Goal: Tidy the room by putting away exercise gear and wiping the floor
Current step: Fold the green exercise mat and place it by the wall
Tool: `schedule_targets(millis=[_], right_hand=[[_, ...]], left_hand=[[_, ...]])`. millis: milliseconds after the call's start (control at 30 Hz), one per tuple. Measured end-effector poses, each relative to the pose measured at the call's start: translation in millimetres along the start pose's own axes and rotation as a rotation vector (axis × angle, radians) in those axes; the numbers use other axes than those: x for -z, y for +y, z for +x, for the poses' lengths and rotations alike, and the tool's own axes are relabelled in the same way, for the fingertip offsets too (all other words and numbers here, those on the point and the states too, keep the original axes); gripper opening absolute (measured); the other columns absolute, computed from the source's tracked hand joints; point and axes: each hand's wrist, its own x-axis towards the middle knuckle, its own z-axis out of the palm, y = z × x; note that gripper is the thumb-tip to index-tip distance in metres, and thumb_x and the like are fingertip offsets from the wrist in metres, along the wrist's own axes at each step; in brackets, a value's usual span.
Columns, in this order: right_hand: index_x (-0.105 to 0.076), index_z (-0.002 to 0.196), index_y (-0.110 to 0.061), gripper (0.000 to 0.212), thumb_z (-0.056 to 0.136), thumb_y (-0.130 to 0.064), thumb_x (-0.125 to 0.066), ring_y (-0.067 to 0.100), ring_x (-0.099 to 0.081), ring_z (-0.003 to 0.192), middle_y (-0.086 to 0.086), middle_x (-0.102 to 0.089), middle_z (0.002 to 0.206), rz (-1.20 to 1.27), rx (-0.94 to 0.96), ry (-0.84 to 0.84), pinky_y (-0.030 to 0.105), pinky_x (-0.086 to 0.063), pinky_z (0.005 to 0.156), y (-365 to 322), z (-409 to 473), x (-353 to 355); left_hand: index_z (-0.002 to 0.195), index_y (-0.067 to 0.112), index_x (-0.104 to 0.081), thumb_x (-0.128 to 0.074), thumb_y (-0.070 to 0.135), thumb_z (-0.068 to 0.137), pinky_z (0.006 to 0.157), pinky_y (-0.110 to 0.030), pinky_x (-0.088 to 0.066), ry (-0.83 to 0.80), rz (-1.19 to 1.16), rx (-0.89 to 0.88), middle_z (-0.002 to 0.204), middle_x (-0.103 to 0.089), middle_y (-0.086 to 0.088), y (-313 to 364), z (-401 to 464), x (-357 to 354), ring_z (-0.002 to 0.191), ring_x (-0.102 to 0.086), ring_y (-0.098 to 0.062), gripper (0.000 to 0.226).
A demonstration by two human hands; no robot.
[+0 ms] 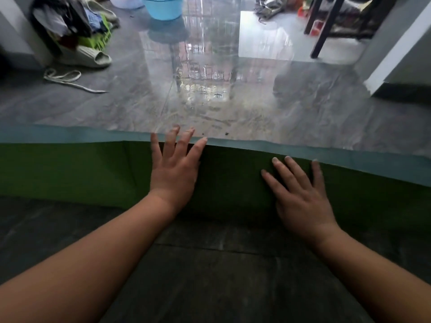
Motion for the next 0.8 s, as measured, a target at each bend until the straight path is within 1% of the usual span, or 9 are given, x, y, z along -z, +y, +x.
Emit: schedule_targets(millis=[67, 167, 300, 400, 500, 533, 633, 700, 800], right_hand=[[-0.034, 0.154, -0.024, 0.081, 0.081, -0.024, -0.069, 0.032, -0.014, 0.152, 0.009, -0.022, 0.164, -0.016, -0.071, -0.119, 0.07, -0.006, 0.116, -7.6, 0.5, -17.4], [-0.019, 0.158, -0.028, 0.088, 0.082, -0.02, -0.064, 0.032, -0.007, 0.153, 0.007, -0.012, 0.166, -0.028, -0.145, -0.203, 0.07, -0.005, 0.116, -7.7, 14.5, -35.2], [0.004, 0.157, -0.036, 0.083, 0.093, -0.013, -0.044, 0.029, 0.011, 0.153, 0.001, 0.007, 0.168, 0.002, -0.3, -0.26, 0.069, 0.006, 0.114, 1.2, 48.5, -49.3], [-0.001, 0.157, -0.037, 0.073, 0.099, -0.019, -0.041, 0.026, 0.008, 0.154, 0.0, 0.003, 0.168, 0.06, -0.388, -0.263, 0.067, 0.0, 0.115, 2.8, 69.9, -57.0], [-0.014, 0.158, -0.034, 0.062, 0.101, -0.029, -0.039, 0.023, -0.002, 0.154, -0.001, -0.007, 0.168, 0.172, -0.375, -0.246, 0.062, -0.007, 0.118, -4.0, 62.2, -72.8], [-0.016, 0.157, -0.034, 0.062, 0.1, -0.032, -0.038, 0.023, -0.003, 0.154, -0.002, -0.008, 0.168, 0.207, -0.357, -0.269, 0.061, -0.008, 0.118, -8.5, 53.2, -80.0], [-0.013, 0.158, -0.034, 0.067, 0.096, -0.042, -0.036, 0.024, -0.003, 0.154, -0.002, -0.004, 0.168, 0.269, -0.342, -0.422, 0.059, -0.01, 0.119, -21.0, 17.9, -105.5], [-0.004, 0.158, -0.035, 0.071, 0.096, -0.045, -0.035, 0.025, 0.003, 0.154, -0.003, 0.006, 0.167, 0.295, -0.341, -0.52, 0.057, -0.009, 0.12, -24.5, -2.1, -120.6], [0.007, 0.157, -0.036, 0.074, 0.099, -0.045, -0.038, 0.025, 0.011, 0.154, -0.004, 0.017, 0.166, 0.294, -0.294, -0.61, 0.054, -0.004, 0.121, -21.5, -10.2, -135.7]], left_hand=[[0.147, 0.03, -0.036, -0.057, 0.023, 0.094, 0.116, -0.067, -0.001, -0.04, -0.004, 0.036, 0.16, -0.023, -0.009, -1.1, 4.0, -13.3, 0.15, -0.007, -0.035, 0.057], [0.153, 0.03, -0.024, -0.05, 0.032, 0.096, 0.116, -0.065, -0.004, -0.068, -0.014, 0.071, 0.164, -0.009, -0.009, 0.6, 9.8, -29.4, 0.151, 0.0, -0.034, 0.063], [0.153, 0.027, -0.027, -0.05, 0.034, 0.089, 0.117, -0.064, -0.008, -0.064, -0.025, -0.089, 0.163, -0.011, -0.011, 21.8, -6.9, -52.2, 0.151, -0.007, -0.033, 0.068], [0.149, 0.03, -0.034, -0.044, 0.042, 0.086, 0.114, -0.066, -0.015, -0.128, -0.033, -0.173, 0.161, -0.022, -0.009, 31.9, -29.0, -77.5, 0.149, -0.018, -0.033, 0.065], [0.149, 0.035, -0.035, -0.037, 0.05, 0.086, 0.112, -0.065, -0.016, -0.324, -0.034, -0.104, 0.159, -0.031, -0.007, 29.3, -36.0, -97.9, 0.148, -0.022, -0.032, 0.065], [0.151, 0.037, -0.028, -0.031, 0.053, 0.086, 0.113, -0.063, -0.014, -0.396, -0.045, -0.06, 0.161, -0.027, -0.006, 27.9, -35.0, -102.1, 0.149, -0.019, -0.032, 0.066], [0.153, 0.044, 0.003, -0.013, 0.055, 0.091, 0.118, -0.059, -0.003, -0.538, -0.072, 0.003, 0.165, 0.006, 0.001, 23.5, -34.3, -119.9, 0.151, 0.008, -0.027, 0.065], [0.152, 0.044, 0.011, -0.022, 0.052, 0.099, 0.117, -0.06, -0.001, -0.638, -0.067, 0.023, 0.164, 0.018, 0.003, 23.5, -35.3, -129.1, 0.151, 0.015, -0.025, 0.063], [0.151, 0.043, 0.014, -0.029, 0.047, 0.101, 0.119, -0.059, 0.0, -0.702, -0.062, 0.033, 0.164, 0.017, 0.002, 21.1, -37.6, -145.3, 0.151, 0.015, -0.024, 0.067]])
